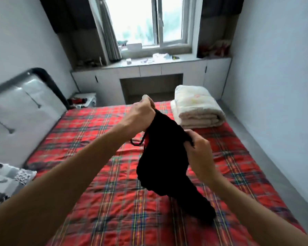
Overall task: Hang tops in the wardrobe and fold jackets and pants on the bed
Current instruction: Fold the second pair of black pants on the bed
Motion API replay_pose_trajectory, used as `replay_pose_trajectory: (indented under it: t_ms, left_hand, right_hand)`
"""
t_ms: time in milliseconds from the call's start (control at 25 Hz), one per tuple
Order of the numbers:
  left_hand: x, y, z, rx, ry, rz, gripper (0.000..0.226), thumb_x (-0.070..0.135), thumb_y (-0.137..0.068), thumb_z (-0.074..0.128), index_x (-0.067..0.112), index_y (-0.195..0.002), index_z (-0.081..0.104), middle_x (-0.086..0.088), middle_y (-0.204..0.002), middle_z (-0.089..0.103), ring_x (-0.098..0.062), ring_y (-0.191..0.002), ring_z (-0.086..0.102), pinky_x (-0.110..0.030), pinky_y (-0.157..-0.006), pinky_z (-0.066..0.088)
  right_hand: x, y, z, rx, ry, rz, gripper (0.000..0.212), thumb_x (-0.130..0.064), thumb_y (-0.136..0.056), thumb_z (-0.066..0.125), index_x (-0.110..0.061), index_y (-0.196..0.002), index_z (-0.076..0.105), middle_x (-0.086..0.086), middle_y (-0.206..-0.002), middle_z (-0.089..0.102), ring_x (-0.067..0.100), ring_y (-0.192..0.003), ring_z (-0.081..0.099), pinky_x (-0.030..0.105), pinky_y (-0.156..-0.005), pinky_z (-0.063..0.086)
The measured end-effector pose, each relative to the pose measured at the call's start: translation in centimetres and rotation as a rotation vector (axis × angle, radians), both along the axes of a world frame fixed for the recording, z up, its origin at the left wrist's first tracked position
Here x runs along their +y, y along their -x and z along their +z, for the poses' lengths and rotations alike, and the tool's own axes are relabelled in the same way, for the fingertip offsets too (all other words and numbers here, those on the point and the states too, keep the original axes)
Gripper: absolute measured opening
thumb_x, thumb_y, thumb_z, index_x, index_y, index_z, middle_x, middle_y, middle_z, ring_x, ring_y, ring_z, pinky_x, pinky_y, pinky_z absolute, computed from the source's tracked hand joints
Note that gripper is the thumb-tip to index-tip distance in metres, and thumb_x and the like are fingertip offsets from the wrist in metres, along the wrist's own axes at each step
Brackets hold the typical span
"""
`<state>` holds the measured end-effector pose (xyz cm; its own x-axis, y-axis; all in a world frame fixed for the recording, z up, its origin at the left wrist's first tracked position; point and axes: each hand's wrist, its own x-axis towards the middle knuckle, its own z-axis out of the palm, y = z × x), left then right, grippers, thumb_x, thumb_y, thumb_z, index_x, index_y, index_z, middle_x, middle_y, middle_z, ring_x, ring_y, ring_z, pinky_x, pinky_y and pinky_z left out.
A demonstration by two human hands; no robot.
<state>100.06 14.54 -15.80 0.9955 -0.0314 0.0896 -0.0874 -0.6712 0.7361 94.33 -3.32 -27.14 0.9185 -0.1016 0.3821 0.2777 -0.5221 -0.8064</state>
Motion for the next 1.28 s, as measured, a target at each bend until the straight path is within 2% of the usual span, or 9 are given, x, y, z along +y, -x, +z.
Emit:
replay_pose_trajectory:
  t_ms: [200, 320, 400, 520, 680, 760, 880, 1080, 1280]
  left_hand:
    - [5.2, 3.8, 9.9, 0.127, -0.043, -0.254, 0.036, -0.007, -0.081, 0.053, 0.025, -0.08, 0.069, -0.014, -0.081, 0.059, -0.024, -0.069, 0.051, -0.031, -0.061, 0.039]
    - [7.0, 6.5, 12.7, 0.06, -0.306, -0.359, 0.025, 0.009, -0.093, 0.062, 0.025, -0.112, 0.066, -0.005, -0.092, 0.066, -0.02, -0.078, 0.061, -0.04, -0.071, 0.052]
    - [6.4, 7.8, 13.5, -0.003, -0.157, -0.416, 0.048, 0.015, -0.087, 0.072, 0.023, -0.13, 0.052, -0.004, -0.108, 0.067, -0.022, -0.09, 0.066, -0.038, -0.08, 0.054]
    - [5.0, 7.5, 14.3, -0.246, -0.183, -0.243, 0.044, 0.019, -0.082, 0.071, 0.013, -0.123, 0.055, -0.012, -0.097, 0.071, -0.029, -0.081, 0.07, -0.04, -0.074, 0.057]
    - [4.9, 7.1, 15.3, -0.443, -0.344, -0.119, 0.029, 0.003, -0.087, 0.053, 0.013, -0.107, 0.07, -0.008, -0.093, 0.069, -0.008, -0.06, 0.062, -0.021, -0.056, 0.048]
    - [4.7, 7.1, 15.8, -0.48, -0.317, -0.073, 0.033, 0.0, -0.084, 0.05, 0.015, -0.102, 0.073, -0.006, -0.097, 0.069, -0.013, -0.075, 0.062, -0.023, -0.065, 0.046]
    - [5.7, 6.1, 16.1, -0.463, -0.308, 0.016, 0.038, 0.009, -0.079, 0.045, 0.022, -0.099, 0.074, -0.009, -0.101, 0.072, -0.025, -0.092, 0.066, -0.036, -0.081, 0.054]
    - [9.0, 4.2, 14.7, -0.346, -0.381, 0.219, 0.032, 0.022, -0.086, 0.046, 0.022, -0.104, 0.073, -0.011, -0.104, 0.071, -0.034, -0.099, 0.063, -0.038, -0.086, 0.05]
    - [12.7, 4.0, 14.0, -0.282, -0.451, 0.231, 0.024, 0.022, -0.096, 0.049, 0.019, -0.1, 0.072, -0.013, -0.095, 0.071, -0.031, -0.088, 0.068, -0.035, -0.075, 0.051]
  right_hand:
    - [0.9, -2.3, 15.5, -0.15, 0.095, -0.012, 0.028, -0.012, -0.093, 0.049, -0.025, -0.108, 0.069, 0.0, -0.107, 0.071, 0.021, -0.102, 0.064, 0.033, -0.091, 0.046]
    - [3.2, -2.0, 22.7, -0.208, 0.071, 0.176, 0.022, -0.009, -0.089, 0.054, -0.025, -0.096, 0.067, -0.005, -0.096, 0.069, 0.012, -0.093, 0.063, 0.02, -0.082, 0.045]
    - [5.0, -1.3, 25.6, -0.233, 0.201, 0.283, 0.018, -0.008, -0.085, 0.059, -0.022, -0.096, 0.064, -0.005, -0.085, 0.066, 0.004, -0.075, 0.058, 0.01, -0.064, 0.038]
    - [6.6, -0.5, 26.8, -0.258, 0.353, 0.422, 0.022, -0.005, -0.079, 0.062, -0.021, -0.094, 0.057, 0.002, -0.079, 0.068, 0.008, -0.066, 0.056, 0.019, -0.058, 0.04]
    - [5.8, -0.2, 24.2, -0.382, 0.387, 0.304, 0.023, -0.01, -0.082, 0.064, -0.018, -0.101, 0.057, 0.0, -0.095, 0.07, 0.019, -0.08, 0.065, 0.03, -0.067, 0.045]
    - [4.9, 0.2, 21.2, -0.457, 0.472, 0.187, 0.028, -0.015, -0.086, 0.062, -0.02, -0.112, 0.056, -0.002, -0.11, 0.065, 0.024, -0.09, 0.065, 0.035, -0.071, 0.048]
    - [2.6, 0.5, 16.7, -0.257, 0.589, 0.125, 0.029, -0.018, -0.088, 0.059, -0.023, -0.116, 0.056, 0.001, -0.108, 0.06, 0.031, -0.093, 0.063, 0.034, -0.067, 0.041]
    - [-1.3, -1.4, 14.9, 0.234, 0.721, 0.072, 0.016, -0.026, -0.087, 0.047, -0.026, -0.077, 0.06, 0.005, -0.082, 0.065, 0.03, -0.08, 0.065, 0.034, -0.067, 0.049]
    - [-3.1, -3.8, 21.4, 0.282, 0.286, 0.128, 0.039, 0.008, -0.086, 0.039, -0.018, -0.087, 0.068, 0.009, -0.077, 0.065, 0.025, -0.065, 0.064, 0.029, -0.049, 0.055]
